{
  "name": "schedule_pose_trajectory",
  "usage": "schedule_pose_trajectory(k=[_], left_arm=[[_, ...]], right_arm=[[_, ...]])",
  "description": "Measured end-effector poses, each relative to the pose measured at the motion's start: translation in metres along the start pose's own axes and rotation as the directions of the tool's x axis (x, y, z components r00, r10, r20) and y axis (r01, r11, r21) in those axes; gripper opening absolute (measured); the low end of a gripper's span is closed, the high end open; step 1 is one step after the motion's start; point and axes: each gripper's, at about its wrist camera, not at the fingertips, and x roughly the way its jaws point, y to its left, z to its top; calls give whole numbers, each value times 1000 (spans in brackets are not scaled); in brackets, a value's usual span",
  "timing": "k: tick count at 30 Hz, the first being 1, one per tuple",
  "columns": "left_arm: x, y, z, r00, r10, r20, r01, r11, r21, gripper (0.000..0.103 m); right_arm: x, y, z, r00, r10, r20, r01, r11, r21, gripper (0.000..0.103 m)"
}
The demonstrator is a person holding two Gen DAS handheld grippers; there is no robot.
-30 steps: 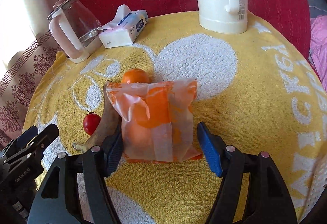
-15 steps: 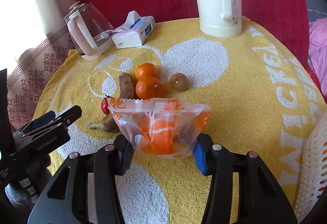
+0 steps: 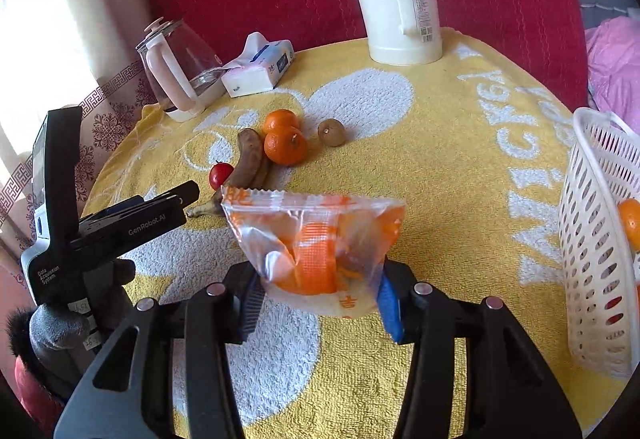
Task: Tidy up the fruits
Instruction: 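Close the right tool on the orange mesh bag and lift it, then grasp the red tomato with the left tool while the right tool holds the mesh bag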
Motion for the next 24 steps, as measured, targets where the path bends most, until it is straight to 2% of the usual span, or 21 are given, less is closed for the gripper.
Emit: schedule_pose_trajectory(k=[9,14,18,21,22,24], left_arm=[[17,2,14,997,-47,-67,46,999,-14,89],[23,-8,24,996,-61,-72,61,998,-1,89],[27,-7,29,998,-16,-65,17,1000,17,89],[26,13,28,992,117,-50,-116,993,14,89],[26,23,28,987,150,-52,-150,989,-1,89],[26,43,27,986,151,-68,-155,986,-61,89]], right_arm=[[-1,-3,-5,1000,14,19,-14,1000,12,49],[-1,-6,-6,999,28,20,-29,999,20,49],[-2,-6,-7,999,37,22,-37,999,21,49],[-2,-8,-7,999,48,20,-49,998,29,49],[-2,-8,-7,998,52,20,-53,998,32,49],[-1,-8,-6,998,55,20,-56,998,33,49]])
